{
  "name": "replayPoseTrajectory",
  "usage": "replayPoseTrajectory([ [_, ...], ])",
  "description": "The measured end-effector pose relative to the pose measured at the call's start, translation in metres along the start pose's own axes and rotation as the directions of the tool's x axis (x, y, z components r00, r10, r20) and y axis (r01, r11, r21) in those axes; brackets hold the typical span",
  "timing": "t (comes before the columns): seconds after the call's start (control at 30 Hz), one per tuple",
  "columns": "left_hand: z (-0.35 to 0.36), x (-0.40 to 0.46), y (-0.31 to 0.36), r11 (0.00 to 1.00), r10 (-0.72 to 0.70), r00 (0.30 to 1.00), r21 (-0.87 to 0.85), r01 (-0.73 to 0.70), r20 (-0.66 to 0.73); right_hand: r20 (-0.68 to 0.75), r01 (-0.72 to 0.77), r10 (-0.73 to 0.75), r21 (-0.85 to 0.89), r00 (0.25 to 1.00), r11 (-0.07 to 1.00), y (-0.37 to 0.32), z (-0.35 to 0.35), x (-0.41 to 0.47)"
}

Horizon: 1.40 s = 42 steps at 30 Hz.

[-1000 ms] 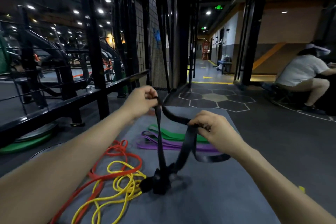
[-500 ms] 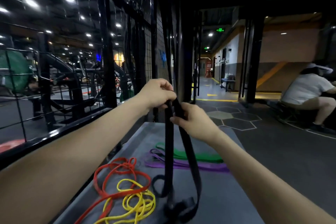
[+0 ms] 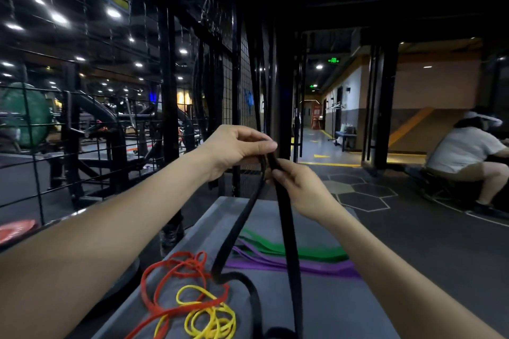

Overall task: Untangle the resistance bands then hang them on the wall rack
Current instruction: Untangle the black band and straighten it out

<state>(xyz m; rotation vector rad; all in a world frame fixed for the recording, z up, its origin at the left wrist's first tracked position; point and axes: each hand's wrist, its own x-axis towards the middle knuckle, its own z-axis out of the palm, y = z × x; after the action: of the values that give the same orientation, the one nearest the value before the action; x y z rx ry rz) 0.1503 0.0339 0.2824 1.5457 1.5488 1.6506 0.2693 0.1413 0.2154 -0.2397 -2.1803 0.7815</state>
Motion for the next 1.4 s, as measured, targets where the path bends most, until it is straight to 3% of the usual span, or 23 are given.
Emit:
replayPoseTrajectory([
  [0.1, 0.006, 0.004, 0.003, 1.000, -0.016, 0.999, -0.011, 0.015, -0.048, 0.042, 0.005, -0.014, 0.210, 0.999, 0.978, -0.001, 0.006, -0.003],
  [0.2, 0.010, 0.007, 0.005, 1.000, -0.026, 0.995, 0.015, 0.027, -0.094, 0.103, -0.093, 0.047, 0.517, 0.994, 0.851, -0.007, 0.007, -0.006],
  [0.27, 0.013, 0.010, 0.004, 0.998, -0.030, 0.990, 0.058, 0.038, -0.138, 0.149, -0.147, 0.071, 0.597, 0.986, 0.789, -0.009, 0.007, -0.008],
  [0.4, 0.018, 0.010, 0.004, 0.992, -0.054, 0.989, 0.103, 0.069, -0.140, 0.119, -0.099, 0.040, 0.546, 0.992, 0.832, -0.013, 0.011, -0.008],
  [0.53, 0.009, 0.006, 0.000, 0.989, -0.049, 0.997, 0.140, 0.040, 0.060, 0.122, -0.122, 0.059, 0.615, 0.991, 0.779, -0.008, 0.001, -0.006],
  [0.67, 0.006, 0.004, -0.006, 1.000, -0.025, 0.990, 0.004, 0.025, 0.142, 0.181, -0.161, 0.057, 0.632, 0.982, 0.759, -0.005, -0.008, -0.007],
  [0.8, 0.018, 0.008, -0.005, 0.996, 0.016, 0.999, -0.093, -0.012, 0.042, 0.174, -0.151, 0.056, 0.602, 0.983, 0.784, -0.001, -0.009, -0.009],
  [0.97, 0.016, 0.022, 0.009, 0.991, 0.049, 0.975, -0.108, -0.074, -0.216, 0.084, -0.161, 0.144, 0.260, 0.986, 0.952, 0.009, -0.003, -0.011],
  [1.1, 0.002, 0.027, 0.005, 0.992, 0.075, 0.929, -0.067, -0.106, -0.362, 0.061, -0.230, 0.227, 0.044, 0.972, 0.972, 0.017, -0.003, -0.013],
  [1.2, -0.008, 0.028, 0.002, 0.991, 0.050, 0.896, -0.091, -0.100, -0.441, 0.074, -0.265, 0.266, -0.019, 0.961, 0.964, 0.020, -0.004, -0.012],
  [1.27, -0.016, 0.028, 0.002, 0.988, 0.032, 0.882, -0.117, -0.098, -0.470, 0.102, -0.283, 0.282, -0.003, 0.954, 0.959, 0.019, -0.003, -0.009],
  [1.4, -0.029, 0.027, 0.006, 0.973, -0.024, 0.873, -0.212, -0.092, -0.486, 0.100, -0.345, 0.335, 0.419, 0.937, 0.840, 0.007, -0.014, 0.004],
])
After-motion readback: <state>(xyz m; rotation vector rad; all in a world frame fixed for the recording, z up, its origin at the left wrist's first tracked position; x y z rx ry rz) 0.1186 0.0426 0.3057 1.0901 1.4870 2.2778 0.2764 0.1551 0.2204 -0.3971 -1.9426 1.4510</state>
